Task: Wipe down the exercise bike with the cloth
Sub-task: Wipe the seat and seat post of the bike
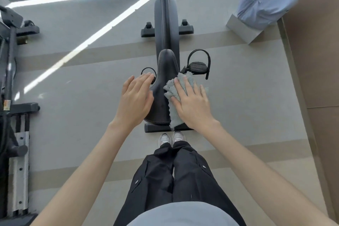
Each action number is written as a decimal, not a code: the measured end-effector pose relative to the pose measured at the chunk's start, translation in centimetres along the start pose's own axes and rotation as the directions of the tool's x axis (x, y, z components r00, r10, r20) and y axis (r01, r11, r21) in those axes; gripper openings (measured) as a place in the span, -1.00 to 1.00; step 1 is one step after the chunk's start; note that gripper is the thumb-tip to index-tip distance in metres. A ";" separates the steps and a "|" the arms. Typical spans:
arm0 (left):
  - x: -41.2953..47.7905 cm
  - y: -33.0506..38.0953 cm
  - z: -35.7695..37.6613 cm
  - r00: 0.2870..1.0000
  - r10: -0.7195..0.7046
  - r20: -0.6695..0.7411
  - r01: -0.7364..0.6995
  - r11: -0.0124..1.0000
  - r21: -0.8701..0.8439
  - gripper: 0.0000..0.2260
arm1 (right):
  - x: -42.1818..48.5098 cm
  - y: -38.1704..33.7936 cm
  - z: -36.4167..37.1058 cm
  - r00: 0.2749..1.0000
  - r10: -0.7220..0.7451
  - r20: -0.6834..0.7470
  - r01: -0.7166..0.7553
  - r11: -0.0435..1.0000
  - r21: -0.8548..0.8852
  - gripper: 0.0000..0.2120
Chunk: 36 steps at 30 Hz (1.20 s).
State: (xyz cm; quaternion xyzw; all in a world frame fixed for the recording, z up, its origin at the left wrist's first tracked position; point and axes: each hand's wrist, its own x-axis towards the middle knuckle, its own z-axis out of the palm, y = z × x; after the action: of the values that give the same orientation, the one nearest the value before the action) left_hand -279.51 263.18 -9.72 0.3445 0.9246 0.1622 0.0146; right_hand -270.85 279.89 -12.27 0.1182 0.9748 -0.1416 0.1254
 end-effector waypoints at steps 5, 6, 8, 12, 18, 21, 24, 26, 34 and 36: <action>1.2 1.1 0.5 0.999 0.050 0.005 -0.050 0.999 -0.005 -0.61 | -1.2 1.9 0.0 0.999 -0.027 0.026 0.025 0.998 0.065 -0.44; 1.2 1.1 0.5 0.999 0.043 0.010 -0.043 0.999 -0.005 -0.61 | -0.3 1.5 -0.1 0.999 -0.040 0.016 0.040 0.998 0.054 -0.44; 1.3 0.9 0.4 1.000 0.021 0.023 -0.021 1.000 -0.005 -0.60 | 2.4 0.4 -0.3 0.996 -0.094 0.008 0.094 0.995 0.029 -0.44; 1.2 0.4 0.0 0.999 -0.017 0.040 0.017 1.000 0.008 -0.59 | 9.9 -1.2 -0.9 0.986 -0.164 0.036 0.161 0.984 0.078 -0.43; 1.3 0.6 -0.5 0.997 0.011 0.081 -0.015 0.999 0.045 -0.60 | 16.3 -1.8 -2.3 0.991 -0.119 0.064 0.083 0.911 0.404 -0.61; 1.3 1.0 -0.4 0.990 0.051 0.135 -0.056 0.998 0.039 -0.60 | 14.6 -0.8 -2.3 0.996 -0.035 0.086 -0.027 0.777 0.629 -0.51; 1.5 1.1 -0.2 0.983 0.074 0.167 -0.081 0.996 0.030 -0.58 | 9.8 0.4 -1.5 0.986 0.031 0.161 -0.121 0.804 0.583 -0.42; 1.9 1.0 -0.2 0.980 0.089 0.178 -0.095 0.995 0.023 -0.58 | 6.7 1.6 -0.8 0.984 0.048 0.170 -0.110 0.920 0.376 -0.42; 4.9 0.4 0.2 0.904 0.307 0.298 -0.328 0.945 0.022 -0.55 | -2.6 5.3 1.8 0.986 0.086 0.142 -0.159 0.731 0.664 -0.43; 5.5 -0.5 0.3 0.877 0.353 0.327 -0.377 0.926 0.012 -0.55 | -1.8 4.2 1.7 0.982 0.150 0.112 -0.187 0.769 0.612 -0.44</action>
State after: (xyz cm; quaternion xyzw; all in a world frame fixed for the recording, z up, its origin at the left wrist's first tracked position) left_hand -283.95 266.49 -9.70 0.5345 0.8338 0.0689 0.1200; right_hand -267.68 282.93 -14.41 0.2355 0.8556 -0.4452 0.1194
